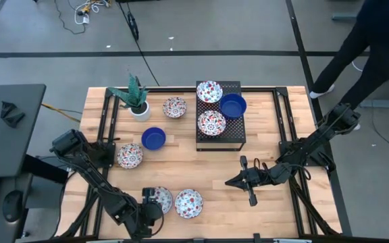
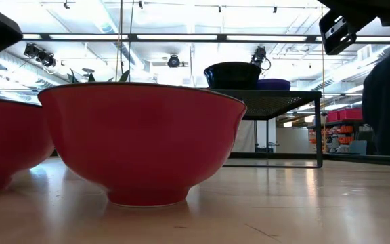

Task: Pick & Place Mini bowls
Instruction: Stack the left red white bowl on top of the red white bowl on the shelf

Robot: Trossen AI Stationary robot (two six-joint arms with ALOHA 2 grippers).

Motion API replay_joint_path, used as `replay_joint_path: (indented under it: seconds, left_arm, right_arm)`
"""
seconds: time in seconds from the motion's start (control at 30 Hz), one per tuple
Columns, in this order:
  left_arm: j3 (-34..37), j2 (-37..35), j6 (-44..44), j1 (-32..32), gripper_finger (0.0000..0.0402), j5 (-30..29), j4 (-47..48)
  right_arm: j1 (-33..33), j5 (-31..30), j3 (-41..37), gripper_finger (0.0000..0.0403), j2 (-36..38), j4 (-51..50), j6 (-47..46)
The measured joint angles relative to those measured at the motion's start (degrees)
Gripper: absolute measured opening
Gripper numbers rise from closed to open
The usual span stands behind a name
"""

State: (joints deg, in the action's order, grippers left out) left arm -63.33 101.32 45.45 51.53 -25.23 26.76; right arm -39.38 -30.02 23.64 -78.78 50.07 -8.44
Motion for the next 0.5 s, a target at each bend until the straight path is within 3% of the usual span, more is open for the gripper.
replay_joint_path:
  seconds: [0.27,0.5]
  left_arm:
    - [0.0,0.0,0.13,-0.3,0.01,1.66,0.04]
    - [0.0,0.0,0.44,-1.75,0.0076,4.71,0.07]
  right_arm:
    - [0.0,0.01,0.02,0.0013,0.0,-0.02,0.1]
    - [0.0,0.02,0.02,0.0013,-0.02,-0.74,0.06]
